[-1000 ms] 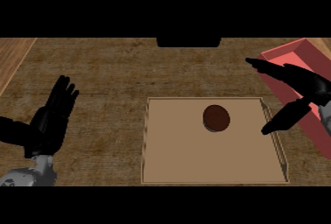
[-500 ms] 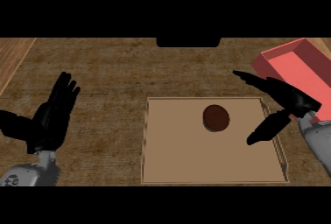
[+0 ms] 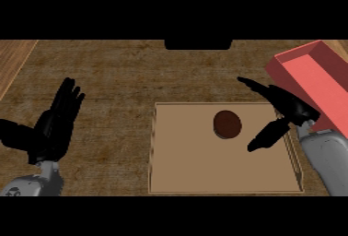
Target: Pick the cupcake from the tray and place it in the cardboard box
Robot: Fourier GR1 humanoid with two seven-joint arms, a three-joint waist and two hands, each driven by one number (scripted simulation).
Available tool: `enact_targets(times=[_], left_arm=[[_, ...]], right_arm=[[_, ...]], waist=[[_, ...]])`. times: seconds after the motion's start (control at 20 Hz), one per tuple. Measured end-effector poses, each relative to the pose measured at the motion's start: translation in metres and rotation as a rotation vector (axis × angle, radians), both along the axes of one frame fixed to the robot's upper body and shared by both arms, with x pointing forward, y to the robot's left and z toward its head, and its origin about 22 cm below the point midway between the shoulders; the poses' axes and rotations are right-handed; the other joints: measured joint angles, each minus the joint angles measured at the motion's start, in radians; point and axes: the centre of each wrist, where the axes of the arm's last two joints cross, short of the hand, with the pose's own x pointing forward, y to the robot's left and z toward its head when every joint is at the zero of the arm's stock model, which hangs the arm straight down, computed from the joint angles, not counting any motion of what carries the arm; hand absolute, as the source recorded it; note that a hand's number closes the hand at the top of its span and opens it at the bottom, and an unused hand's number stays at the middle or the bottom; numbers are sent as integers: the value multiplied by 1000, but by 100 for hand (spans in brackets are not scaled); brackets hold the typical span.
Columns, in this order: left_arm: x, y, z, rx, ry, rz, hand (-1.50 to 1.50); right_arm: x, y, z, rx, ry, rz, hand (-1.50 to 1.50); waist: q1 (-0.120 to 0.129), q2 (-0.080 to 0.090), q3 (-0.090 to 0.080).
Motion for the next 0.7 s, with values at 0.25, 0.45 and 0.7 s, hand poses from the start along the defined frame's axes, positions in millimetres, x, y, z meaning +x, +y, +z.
enact_targets(times=[0.25, 0.45, 0.7], left_arm=[[-5, 7, 3, 0, -1, 1, 0], [0, 4, 3, -8, -1, 4, 0], [-5, 6, -1, -3, 0, 4, 0]], right_arm=[[2, 3, -11, 5, 14, 2, -150], [5, 10, -15, -15, 20, 3, -150], [6, 13, -27, -52, 12, -6, -150]], waist=[[1, 0, 0], [0, 0, 0], [1, 0, 0]])
